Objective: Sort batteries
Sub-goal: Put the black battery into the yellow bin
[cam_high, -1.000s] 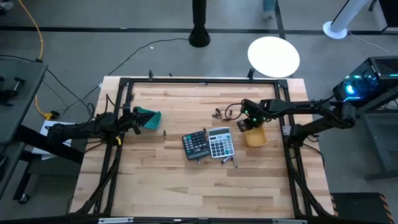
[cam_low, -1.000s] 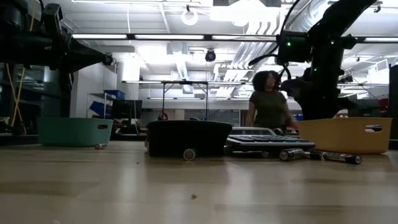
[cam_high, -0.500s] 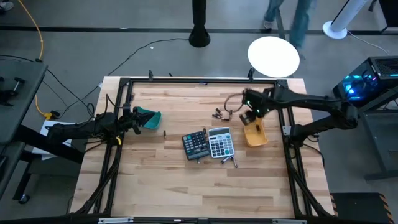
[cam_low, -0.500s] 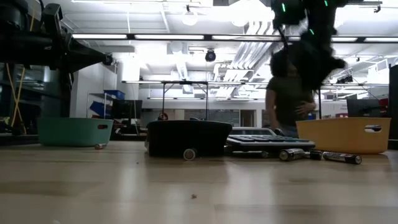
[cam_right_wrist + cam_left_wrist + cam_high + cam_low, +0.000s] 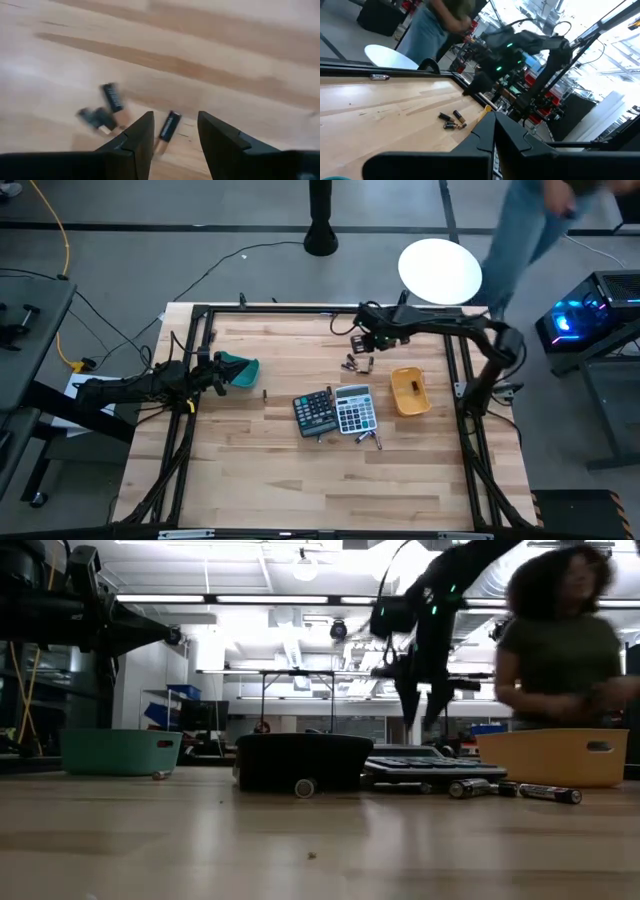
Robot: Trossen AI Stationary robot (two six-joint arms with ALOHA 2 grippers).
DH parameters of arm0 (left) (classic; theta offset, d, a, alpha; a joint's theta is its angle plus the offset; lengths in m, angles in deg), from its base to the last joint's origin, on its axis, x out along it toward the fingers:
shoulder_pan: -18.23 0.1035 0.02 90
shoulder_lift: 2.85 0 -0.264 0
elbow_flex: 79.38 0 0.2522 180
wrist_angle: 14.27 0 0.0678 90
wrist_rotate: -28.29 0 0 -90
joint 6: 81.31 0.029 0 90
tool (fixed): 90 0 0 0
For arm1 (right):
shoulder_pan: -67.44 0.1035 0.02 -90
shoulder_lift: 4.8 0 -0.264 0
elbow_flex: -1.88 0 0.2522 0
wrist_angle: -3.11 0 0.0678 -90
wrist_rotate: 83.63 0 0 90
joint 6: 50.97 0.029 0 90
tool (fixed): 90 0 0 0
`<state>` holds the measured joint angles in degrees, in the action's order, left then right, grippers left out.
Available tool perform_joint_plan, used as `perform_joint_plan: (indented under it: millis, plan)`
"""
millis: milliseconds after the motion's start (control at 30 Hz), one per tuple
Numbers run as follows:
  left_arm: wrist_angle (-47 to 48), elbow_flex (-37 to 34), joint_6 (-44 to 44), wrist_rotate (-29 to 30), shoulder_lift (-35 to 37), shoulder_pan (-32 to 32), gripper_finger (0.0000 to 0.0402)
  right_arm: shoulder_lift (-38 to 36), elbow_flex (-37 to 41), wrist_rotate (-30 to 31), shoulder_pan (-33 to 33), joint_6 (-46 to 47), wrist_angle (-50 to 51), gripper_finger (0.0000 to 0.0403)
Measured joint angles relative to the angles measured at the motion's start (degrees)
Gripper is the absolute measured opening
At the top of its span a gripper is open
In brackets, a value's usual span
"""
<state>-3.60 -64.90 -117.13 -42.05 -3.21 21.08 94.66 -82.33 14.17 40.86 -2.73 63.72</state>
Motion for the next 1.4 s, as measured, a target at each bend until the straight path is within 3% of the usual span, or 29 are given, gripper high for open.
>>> perform_joint_plan:
  millis: [433,800,933,1067,1167,1400]
  plan:
    - [0.0,0.01,0.0,0.0,0.0,0.01,0.0001,6.7,0.19,-0.71,2.44,6.9,1.81,0.0144]
    - [0.0,0.0,0.0,0.02,0.0,0.01,0.0001,11.75,1.81,-3.9,1.04,5.31,-1.69,0.0144]
    - [0.0,0.0,0.0,0.02,0.0,0.0,0.0001,11.79,1.81,-3.92,1.07,1.05,-1.43,0.011]
    - [0.0,0.01,0.0,0.0,0.0,0.02,0.0001,9.87,2.03,-2.23,1.17,-4.59,-0.52,0.0023]
    - [0.01,0.01,0.0,0.02,0.0,0.0,0.0001,7.02,2.4,-0.56,0.71,-6.36,1.52,0.0026]
    - [0.0,0.0,0.0,0.0,0.0,0.02,0.0001,-7.23,2.19,4.0,3.01,-9.42,11.83,0.0018]
